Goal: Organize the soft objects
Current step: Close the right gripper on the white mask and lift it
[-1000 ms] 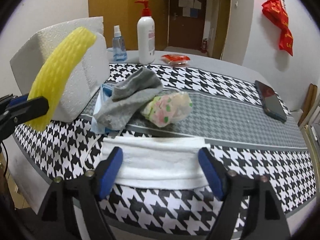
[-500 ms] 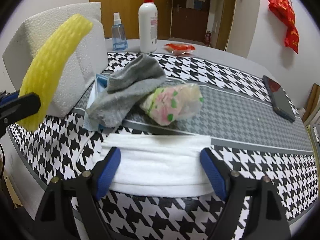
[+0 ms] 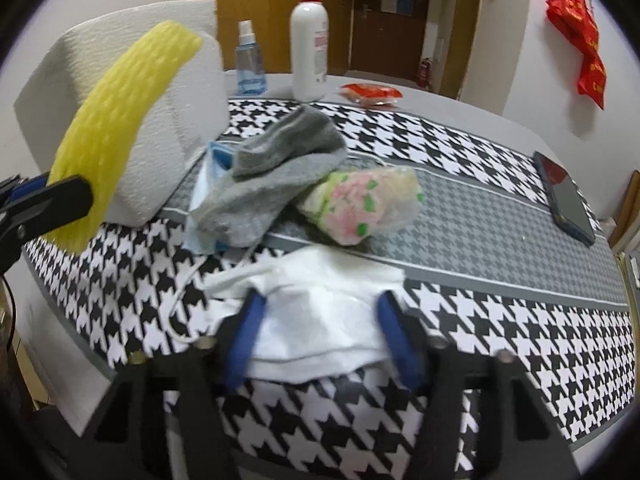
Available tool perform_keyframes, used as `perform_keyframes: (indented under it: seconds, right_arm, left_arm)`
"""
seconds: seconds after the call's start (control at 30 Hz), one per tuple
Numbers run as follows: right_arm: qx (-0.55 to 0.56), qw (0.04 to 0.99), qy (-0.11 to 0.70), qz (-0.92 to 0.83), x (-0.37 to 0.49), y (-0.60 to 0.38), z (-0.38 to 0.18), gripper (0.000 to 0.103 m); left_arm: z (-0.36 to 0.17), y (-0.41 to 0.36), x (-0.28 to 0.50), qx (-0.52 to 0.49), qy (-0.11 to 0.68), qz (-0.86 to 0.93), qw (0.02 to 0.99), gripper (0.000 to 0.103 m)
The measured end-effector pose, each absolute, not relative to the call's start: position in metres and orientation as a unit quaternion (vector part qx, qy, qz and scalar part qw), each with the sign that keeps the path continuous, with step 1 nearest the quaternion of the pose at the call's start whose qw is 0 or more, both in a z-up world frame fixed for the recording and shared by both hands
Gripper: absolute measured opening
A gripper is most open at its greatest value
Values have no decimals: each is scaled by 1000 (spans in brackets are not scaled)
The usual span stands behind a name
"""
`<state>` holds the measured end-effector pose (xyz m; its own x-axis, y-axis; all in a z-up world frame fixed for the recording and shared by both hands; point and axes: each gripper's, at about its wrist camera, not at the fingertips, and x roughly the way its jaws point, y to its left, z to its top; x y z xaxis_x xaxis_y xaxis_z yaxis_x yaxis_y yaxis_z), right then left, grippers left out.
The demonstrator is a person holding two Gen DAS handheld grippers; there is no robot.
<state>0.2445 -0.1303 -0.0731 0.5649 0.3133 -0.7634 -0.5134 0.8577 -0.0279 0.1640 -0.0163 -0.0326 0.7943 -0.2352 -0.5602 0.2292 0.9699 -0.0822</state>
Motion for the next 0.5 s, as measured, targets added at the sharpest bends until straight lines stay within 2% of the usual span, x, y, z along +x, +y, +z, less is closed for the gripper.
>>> perform_keyframes:
  seconds: [0.07,0.17,0.5]
  right_arm:
    - [-122,877,403,233,243,-132,-72,37]
    - [-111,879,405,228,241,-137,-72,26]
    - [-77,894,389,210,225,-157,-57,24]
  left_arm:
    - [-31,-16,160,-5,292,-124,948,20]
    - [-28,-14,156,-6,287,-124,950,20]
    - [-21,-12,138,-6,271,-121,955,20]
